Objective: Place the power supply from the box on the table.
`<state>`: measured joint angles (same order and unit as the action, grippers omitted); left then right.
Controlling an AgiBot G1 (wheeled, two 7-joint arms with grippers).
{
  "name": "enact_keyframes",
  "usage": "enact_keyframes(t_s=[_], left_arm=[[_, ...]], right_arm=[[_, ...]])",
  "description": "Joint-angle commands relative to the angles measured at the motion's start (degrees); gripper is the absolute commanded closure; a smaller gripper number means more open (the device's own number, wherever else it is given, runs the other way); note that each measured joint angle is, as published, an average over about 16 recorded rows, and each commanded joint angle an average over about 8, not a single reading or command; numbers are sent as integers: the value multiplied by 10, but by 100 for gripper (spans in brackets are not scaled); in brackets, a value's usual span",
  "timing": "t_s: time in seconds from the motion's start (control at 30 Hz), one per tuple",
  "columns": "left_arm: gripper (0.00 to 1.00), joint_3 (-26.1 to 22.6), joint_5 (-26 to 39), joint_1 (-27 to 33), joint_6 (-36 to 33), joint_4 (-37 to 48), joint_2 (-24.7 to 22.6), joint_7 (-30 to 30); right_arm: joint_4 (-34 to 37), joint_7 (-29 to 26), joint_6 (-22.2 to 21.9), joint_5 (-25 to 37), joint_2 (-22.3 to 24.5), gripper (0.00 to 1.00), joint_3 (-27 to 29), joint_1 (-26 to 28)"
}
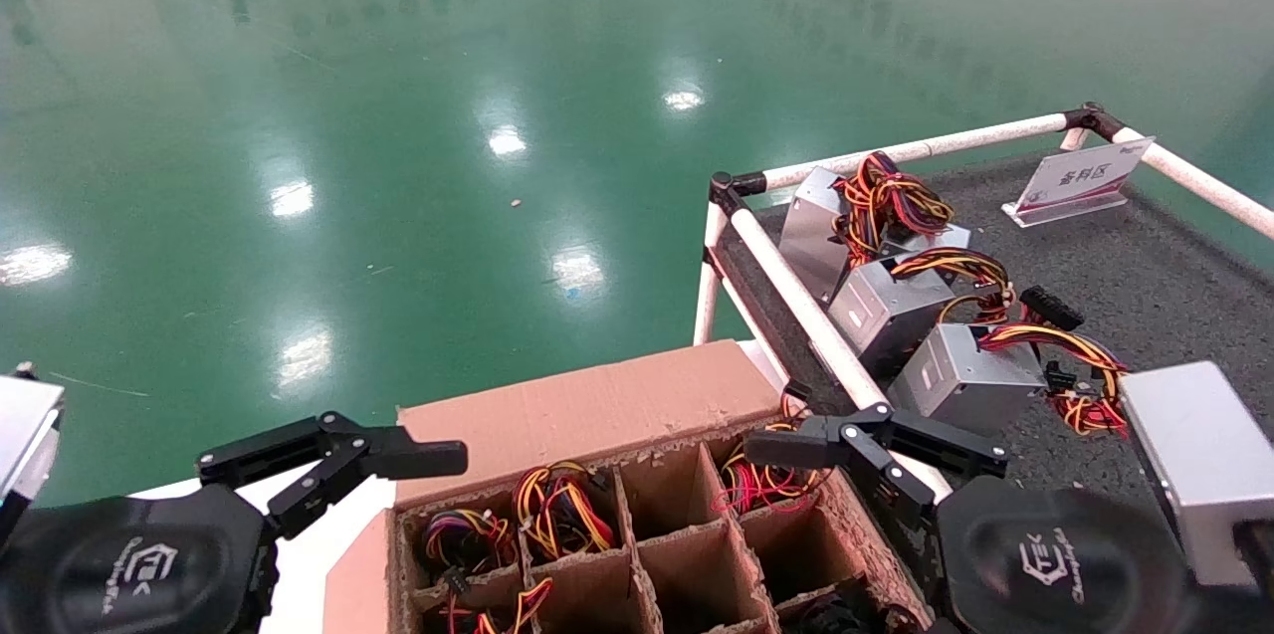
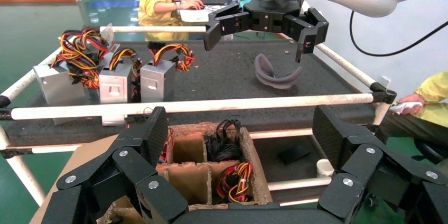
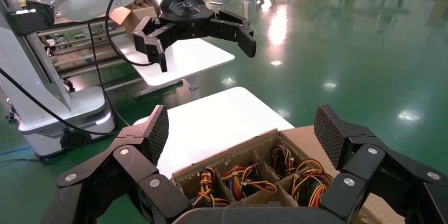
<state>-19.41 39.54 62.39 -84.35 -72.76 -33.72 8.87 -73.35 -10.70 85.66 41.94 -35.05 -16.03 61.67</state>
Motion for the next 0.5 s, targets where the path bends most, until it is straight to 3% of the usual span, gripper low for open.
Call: enact_keyframes(t_s=[0.03, 0.5], left_arm=[[0, 0, 0, 0, 0, 0, 0, 0], [0, 0, 0, 0, 0, 0, 0, 0]], right_arm=[[0, 0, 0, 0, 0, 0, 0, 0], [0, 0, 0, 0, 0, 0, 0, 0]])
